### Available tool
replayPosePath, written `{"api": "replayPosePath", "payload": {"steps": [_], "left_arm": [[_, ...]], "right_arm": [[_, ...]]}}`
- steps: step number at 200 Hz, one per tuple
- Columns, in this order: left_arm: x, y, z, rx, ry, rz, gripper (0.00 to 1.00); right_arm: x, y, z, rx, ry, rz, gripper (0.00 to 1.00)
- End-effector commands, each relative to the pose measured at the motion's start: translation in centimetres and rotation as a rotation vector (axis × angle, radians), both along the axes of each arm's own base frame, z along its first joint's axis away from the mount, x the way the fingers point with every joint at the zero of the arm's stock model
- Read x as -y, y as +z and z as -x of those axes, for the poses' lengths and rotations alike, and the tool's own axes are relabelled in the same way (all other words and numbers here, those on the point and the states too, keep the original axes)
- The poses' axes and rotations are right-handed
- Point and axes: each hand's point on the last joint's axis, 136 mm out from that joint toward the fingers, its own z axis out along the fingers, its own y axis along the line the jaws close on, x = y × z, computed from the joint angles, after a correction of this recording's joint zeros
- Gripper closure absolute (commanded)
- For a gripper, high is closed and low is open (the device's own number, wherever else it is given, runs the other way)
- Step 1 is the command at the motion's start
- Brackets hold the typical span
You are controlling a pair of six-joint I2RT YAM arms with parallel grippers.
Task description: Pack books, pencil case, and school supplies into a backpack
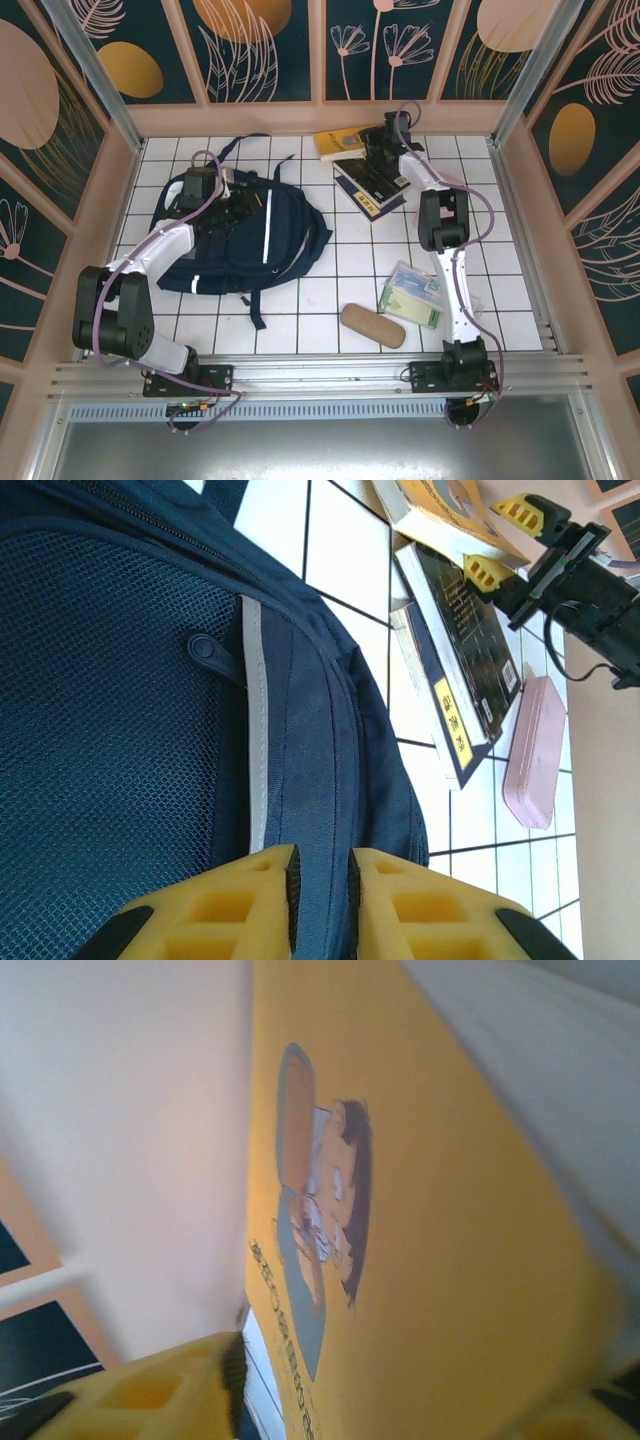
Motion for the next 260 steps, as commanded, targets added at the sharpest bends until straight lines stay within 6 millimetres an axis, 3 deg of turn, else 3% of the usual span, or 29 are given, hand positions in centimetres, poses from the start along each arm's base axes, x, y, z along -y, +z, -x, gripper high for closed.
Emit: {"api": "replayPosePath", "payload": {"steps": [1, 34, 67, 103, 133, 144, 157, 192, 230, 260], "left_arm": [[0.3, -0.3, -0.1, 0.007, -0.018, 0.01, 0.77], [0.2, -0.3, -0.1, 0.008, -0.017, 0.004, 0.78], [0.2, 0.0, -0.2, 0.011, -0.017, 0.004, 0.78], [-0.2, 0.6, -0.3, 0.025, -0.001, -0.012, 0.73], [-0.8, 1.1, 0.0, 0.031, 0.025, -0.042, 0.58], [-1.1, 2.9, -0.5, 0.073, 0.041, -0.05, 0.54], [-1.7, 4.0, -0.5, 0.098, 0.065, -0.076, 0.51], [-3.1, 6.8, -0.2, 0.158, 0.12, -0.114, 0.44], [-4.1, 9.6, -0.1, 0.219, 0.155, -0.155, 0.41], [-3.6, 11.8, -0.5, 0.271, 0.132, -0.15, 0.37]], "right_arm": [[-0.2, -4.0, -1.1, 0.036, -0.03, -0.017, 0.66], [-0.6, -3.5, -1.4, 0.071, -0.015, -0.042, 0.91], [-0.8, -1.4, -0.9, 0.11, 0.005, -0.066, 0.96], [-1.7, 4.9, -0.7, 0.222, 0.073, -0.099, 1.0], [-2.9, 11.4, 0.1, 0.333, 0.157, -0.124, 1.0], [-3.1, 13.4, 0.5, 0.361, 0.182, -0.125, 1.0], [-3.4, 16.1, 1.5, 0.403, 0.223, -0.122, 1.0], [-3.8, 20.9, 5.0, 0.484, 0.327, -0.092, 1.0], [-4.5, 24.1, 10.4, 0.586, 0.48, -0.034, 1.0], [-5.2, 26.1, 16.0, 0.693, 0.651, 0.006, 1.0]]}}
